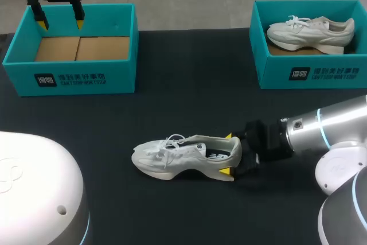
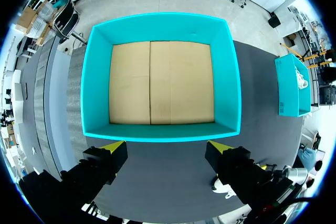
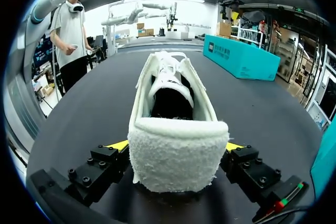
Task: Take the shoe out of the shoebox, open the shoe tongue, remove and reinsert the insole, then place the shoe into the shoebox
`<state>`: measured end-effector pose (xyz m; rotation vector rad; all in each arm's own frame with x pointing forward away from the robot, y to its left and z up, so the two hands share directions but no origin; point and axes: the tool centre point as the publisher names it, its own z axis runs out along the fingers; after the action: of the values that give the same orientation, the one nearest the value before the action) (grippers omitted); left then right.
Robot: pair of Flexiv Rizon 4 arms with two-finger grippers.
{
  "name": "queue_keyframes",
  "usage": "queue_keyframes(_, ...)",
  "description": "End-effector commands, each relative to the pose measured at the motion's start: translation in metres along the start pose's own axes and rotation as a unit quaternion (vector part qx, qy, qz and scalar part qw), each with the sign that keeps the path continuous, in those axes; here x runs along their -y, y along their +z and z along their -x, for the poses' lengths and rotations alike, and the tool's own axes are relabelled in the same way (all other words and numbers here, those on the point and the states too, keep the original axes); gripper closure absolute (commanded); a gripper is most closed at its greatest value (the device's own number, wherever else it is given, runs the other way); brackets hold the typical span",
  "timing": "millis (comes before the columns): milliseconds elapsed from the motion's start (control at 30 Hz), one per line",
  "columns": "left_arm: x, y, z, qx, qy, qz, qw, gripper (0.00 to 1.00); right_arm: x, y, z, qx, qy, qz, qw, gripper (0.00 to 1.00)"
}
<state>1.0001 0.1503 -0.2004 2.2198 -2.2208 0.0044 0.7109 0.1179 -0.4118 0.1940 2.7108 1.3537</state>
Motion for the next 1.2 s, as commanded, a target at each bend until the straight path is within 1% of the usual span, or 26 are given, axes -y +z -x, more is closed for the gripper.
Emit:
queue_keyframes(33, 0.000, 0.000, 0.000, 0.001, 0.000, 0.000, 1.000, 0.00, 0.001, 0.009, 0.000, 0.003, 0.002, -0.003, 1.000, 0.00)
queue_keyframes(133, 0.000, 0.000, 0.000, 0.001, 0.000, 0.000, 1.000, 0.00, 0.003, 0.009, -0.001, -0.001, 0.004, -0.005, 1.000, 0.00)
queue_keyframes(367, 0.000, 0.000, 0.000, 0.001, 0.000, 0.000, 1.000, 0.00, 0.013, 0.011, -0.002, -0.005, 0.013, -0.012, 1.000, 0.00)
queue_keyframes(400, 0.000, 0.000, 0.000, 0.001, 0.000, 0.000, 1.000, 0.00, 0.014, 0.010, -0.002, -0.004, 0.014, -0.012, 1.000, 0.22)
queue_keyframes(433, 0.000, 0.000, 0.000, 0.001, 0.000, 0.000, 1.000, 0.00, 0.014, 0.010, -0.002, -0.003, 0.016, -0.011, 1.000, 0.50)
queue_keyframes(500, 0.000, 0.000, 0.000, 0.001, 0.000, 0.000, 1.000, 0.00, 0.015, 0.009, -0.002, -0.002, 0.016, -0.011, 1.000, 0.95)
queue_keyframes(533, 0.000, 0.000, 0.000, 0.001, 0.000, 0.000, 1.000, 0.00, 0.015, 0.009, -0.002, -0.004, 0.016, -0.012, 1.000, 1.00)
queue_keyframes(700, 0.000, 0.000, 0.000, 0.001, 0.000, 0.000, 1.000, 0.00, 0.018, 0.004, -0.002, -0.025, 0.007, -0.011, 1.000, 1.00)
queue_keyframes(833, 0.000, 0.000, 0.000, 0.001, 0.000, 0.000, 1.000, 0.00, 0.017, -0.004, 0.003, -0.033, 0.004, -0.010, 0.999, 1.00)
queue_keyframes(1100, 0.000, 0.000, 0.000, 0.001, 0.000, 0.000, 1.000, 0.00, 0.017, -0.016, 0.019, -0.031, -0.004, -0.010, 0.999, 1.00)
queue_keyframes(1200, 0.000, 0.000, 0.000, 0.001, 0.000, 0.000, 1.000, 0.00, 0.018, -0.016, 0.023, -0.044, -0.019, -0.010, 0.999, 1.00)
